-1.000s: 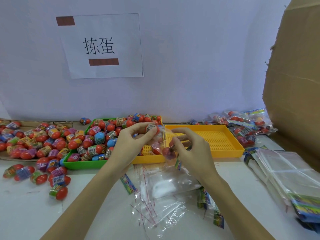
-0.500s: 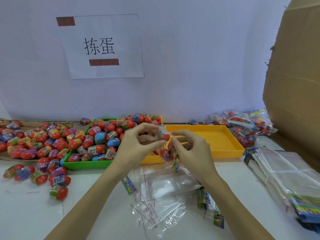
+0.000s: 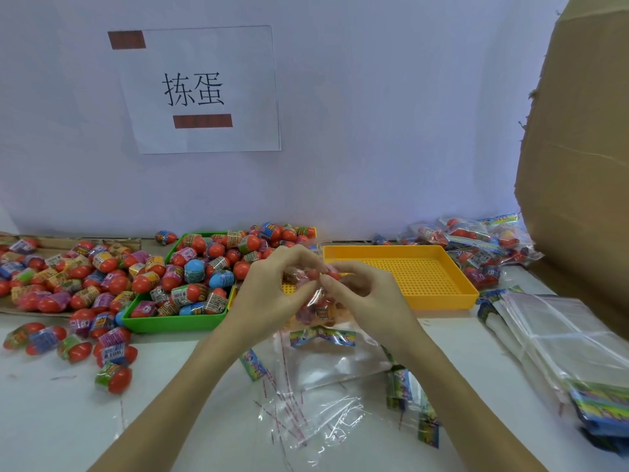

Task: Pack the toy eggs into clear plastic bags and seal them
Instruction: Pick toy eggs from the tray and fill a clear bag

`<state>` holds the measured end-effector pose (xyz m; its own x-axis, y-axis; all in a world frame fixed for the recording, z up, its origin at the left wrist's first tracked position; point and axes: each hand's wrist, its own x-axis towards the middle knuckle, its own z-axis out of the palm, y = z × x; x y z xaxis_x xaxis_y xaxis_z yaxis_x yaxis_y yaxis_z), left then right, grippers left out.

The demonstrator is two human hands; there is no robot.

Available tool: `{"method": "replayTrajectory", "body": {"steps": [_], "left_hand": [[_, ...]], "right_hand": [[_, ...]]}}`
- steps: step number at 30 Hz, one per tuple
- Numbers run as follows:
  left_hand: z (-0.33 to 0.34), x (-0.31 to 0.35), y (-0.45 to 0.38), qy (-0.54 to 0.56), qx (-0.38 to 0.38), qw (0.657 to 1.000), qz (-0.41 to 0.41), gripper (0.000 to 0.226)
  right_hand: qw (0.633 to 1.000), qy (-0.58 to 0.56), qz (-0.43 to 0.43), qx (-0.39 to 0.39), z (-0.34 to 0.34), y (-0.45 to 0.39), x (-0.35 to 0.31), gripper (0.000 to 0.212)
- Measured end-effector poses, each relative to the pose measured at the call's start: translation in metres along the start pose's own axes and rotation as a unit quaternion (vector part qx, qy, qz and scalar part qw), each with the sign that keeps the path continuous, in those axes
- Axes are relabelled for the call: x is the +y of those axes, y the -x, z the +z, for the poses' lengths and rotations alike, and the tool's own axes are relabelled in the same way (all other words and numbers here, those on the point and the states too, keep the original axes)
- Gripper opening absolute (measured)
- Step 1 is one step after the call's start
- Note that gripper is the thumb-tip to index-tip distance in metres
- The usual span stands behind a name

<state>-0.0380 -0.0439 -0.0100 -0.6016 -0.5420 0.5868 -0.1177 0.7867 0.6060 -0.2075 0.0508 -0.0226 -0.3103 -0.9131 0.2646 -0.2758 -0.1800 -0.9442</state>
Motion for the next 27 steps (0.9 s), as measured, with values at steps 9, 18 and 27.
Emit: {"method": "replayTrajectory", "body": {"steps": [9, 18, 27], "left_hand": [[-0.012, -0.031, -0.002, -0.061, 0.174, 0.977, -0.103, 0.020], [-0.009, -0.053, 0.006, -0.334, -0.062, 0.938, -0.068, 0.033], [-0.006, -0.053, 0.005, -0.297, -0.180, 0.937, -0.018, 0.053]], "right_hand": [[0.993, -0.041, 0.017, 0.106, -0.009, -0.003, -0.002, 0.017], [0.993, -0.012, 0.022, 0.113, -0.010, -0.003, 0.001, 0.014], [0.993, 0.005, 0.018, 0.114, -0.007, -0.005, 0.003, 0.012]]}}
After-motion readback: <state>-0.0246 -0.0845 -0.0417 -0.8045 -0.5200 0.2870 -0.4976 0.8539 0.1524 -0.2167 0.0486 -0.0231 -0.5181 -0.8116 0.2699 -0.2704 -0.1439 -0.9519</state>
